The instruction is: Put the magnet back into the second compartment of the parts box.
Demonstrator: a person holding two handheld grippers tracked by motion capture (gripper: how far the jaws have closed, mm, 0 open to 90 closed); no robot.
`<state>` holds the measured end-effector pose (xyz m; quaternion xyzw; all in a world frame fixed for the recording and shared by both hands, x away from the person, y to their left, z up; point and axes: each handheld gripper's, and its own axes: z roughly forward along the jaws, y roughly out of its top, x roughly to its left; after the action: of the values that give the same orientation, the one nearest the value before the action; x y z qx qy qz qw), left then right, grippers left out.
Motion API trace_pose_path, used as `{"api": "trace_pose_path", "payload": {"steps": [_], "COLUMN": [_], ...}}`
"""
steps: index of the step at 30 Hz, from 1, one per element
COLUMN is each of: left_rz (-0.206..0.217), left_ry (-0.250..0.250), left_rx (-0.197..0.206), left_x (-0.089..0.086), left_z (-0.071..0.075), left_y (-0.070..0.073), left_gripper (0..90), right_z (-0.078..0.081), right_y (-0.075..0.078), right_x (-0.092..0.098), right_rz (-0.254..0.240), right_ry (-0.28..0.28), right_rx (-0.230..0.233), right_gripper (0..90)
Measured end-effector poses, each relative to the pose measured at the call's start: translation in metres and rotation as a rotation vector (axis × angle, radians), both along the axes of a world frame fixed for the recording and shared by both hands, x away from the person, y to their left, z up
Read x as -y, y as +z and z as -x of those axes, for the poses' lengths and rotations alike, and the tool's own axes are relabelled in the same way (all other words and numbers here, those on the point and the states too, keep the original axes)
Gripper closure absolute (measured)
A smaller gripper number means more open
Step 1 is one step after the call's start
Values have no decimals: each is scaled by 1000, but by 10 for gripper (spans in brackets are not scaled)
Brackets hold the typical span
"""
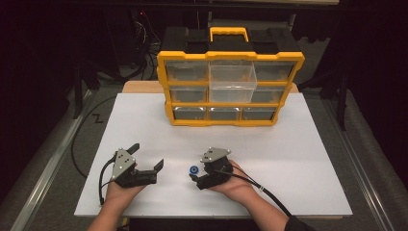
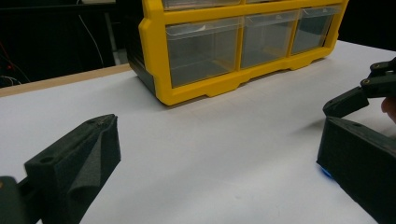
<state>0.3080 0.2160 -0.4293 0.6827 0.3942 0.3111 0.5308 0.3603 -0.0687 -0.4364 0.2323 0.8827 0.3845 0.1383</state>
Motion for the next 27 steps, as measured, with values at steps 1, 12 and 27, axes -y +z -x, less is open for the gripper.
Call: {"api": "trace_pose_path", "payload": {"steps": [1,12,27], "left_rz": [1,2,1], "left_ry": [0,-1,-4], "left_rx": [0,-2,-2], "left_x": [0,-1,-1], "left_z": [0,0,0], "left_y": [0,0,0], "left_gripper": [0,0,0], "right_z": [0,-1,-2], "right_y": [0,-4,-5], "right_x": [-1,-8,-8], "right_rz": [2,24,31], "right_ry": [1,41,65], "right_rx": [-2,-38,-55], "right_gripper": [156,354,585]}}
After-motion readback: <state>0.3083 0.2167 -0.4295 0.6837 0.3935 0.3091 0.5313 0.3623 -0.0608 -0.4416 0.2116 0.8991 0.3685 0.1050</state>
